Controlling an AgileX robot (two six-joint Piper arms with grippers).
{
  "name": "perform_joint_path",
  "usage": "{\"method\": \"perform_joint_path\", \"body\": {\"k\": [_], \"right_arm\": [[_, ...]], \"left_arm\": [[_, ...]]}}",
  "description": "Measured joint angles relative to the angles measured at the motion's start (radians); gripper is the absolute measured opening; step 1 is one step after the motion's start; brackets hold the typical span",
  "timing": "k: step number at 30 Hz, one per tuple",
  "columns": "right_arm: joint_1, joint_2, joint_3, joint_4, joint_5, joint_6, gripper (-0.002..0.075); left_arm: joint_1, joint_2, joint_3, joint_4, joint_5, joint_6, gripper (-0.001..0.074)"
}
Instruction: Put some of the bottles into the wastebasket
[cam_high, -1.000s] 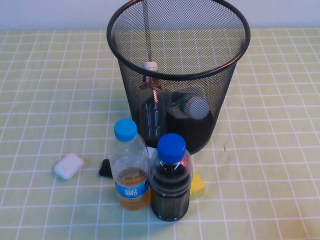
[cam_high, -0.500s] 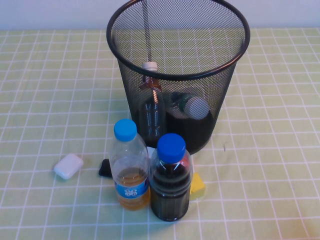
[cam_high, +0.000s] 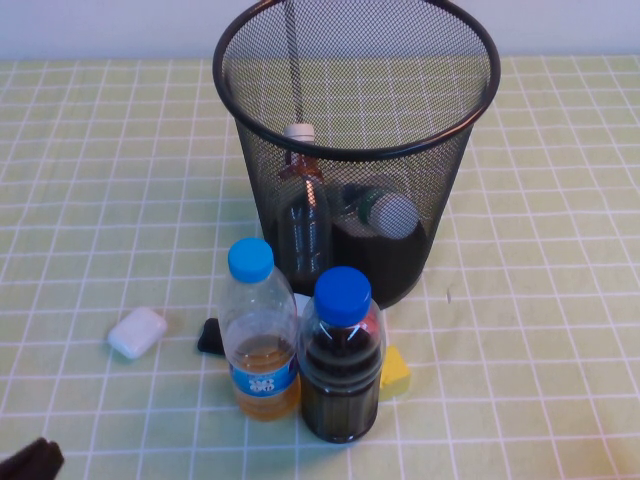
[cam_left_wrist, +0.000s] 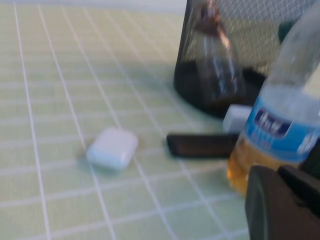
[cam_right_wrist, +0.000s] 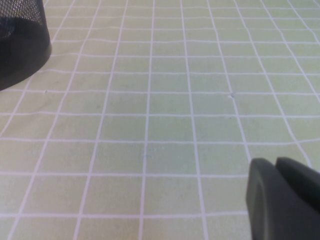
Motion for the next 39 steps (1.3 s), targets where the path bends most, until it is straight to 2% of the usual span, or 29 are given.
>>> {"method": "perform_joint_path", "body": {"k": [5, 15, 18, 22, 30, 39], "right_arm": [[0.000, 0.000, 0.000, 0.000, 0.000, 0.000, -0.0007], [0.000, 0.000, 0.000, 0.000, 0.000, 0.000, -0.0007], [0.000, 0.000, 0.000, 0.000, 0.000, 0.000, -0.0007], [0.000, 0.000, 0.000, 0.000, 0.000, 0.000, -0.0007], [0.000, 0.000, 0.000, -0.002, 0.000, 0.000, -0.0007], [0.000, 0.000, 0.000, -0.002, 0.000, 0.000, -0.0007]], "left_arm": [[0.000, 0.000, 0.075, 0.004, 0.007, 0.000, -0.0001], [0.000, 0.000, 0.075, 0.018, 0.004, 0.000, -0.0002], [0.003, 0.000, 0.075, 0.072, 0.000, 0.000, -0.0002], [0.062, 0.000, 0.079, 0.131, -0.026, 0.000, -0.0002], [0.254, 0.000, 0.082, 0.222, -0.028, 0.000, -0.0002], [0.266, 0.000, 0.082, 0.229, -0.026, -0.056, -0.0002]]}}
